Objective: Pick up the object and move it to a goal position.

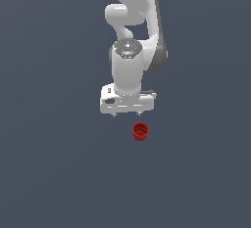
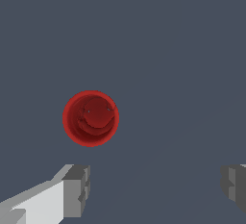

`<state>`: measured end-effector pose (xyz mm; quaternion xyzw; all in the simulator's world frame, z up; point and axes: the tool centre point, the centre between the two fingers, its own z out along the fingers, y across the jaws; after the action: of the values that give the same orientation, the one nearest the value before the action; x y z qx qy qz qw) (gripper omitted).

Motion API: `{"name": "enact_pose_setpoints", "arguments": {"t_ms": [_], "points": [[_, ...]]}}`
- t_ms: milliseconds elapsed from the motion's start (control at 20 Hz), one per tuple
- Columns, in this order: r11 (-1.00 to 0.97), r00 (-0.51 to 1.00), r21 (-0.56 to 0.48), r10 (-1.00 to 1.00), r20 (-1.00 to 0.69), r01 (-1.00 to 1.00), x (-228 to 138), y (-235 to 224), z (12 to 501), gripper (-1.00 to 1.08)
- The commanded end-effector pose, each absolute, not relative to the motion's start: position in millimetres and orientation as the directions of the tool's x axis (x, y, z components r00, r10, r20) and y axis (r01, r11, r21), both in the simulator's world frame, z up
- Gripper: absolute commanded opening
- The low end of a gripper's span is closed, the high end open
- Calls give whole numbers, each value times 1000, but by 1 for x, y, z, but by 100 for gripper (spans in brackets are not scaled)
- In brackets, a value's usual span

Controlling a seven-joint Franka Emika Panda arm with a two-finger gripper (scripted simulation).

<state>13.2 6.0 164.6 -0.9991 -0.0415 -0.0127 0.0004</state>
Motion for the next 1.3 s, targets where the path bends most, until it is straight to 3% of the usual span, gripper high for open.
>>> {"name": "enact_pose_setpoints", "arguments": {"t_ms": [0,750,1250], "points": [[-994,993,2,113,23,113,15,10,160,100],[-891,891,3,454,2,454,32,61,107,100],[-862,862,0,506,0,506,33,70,98,100]]}}
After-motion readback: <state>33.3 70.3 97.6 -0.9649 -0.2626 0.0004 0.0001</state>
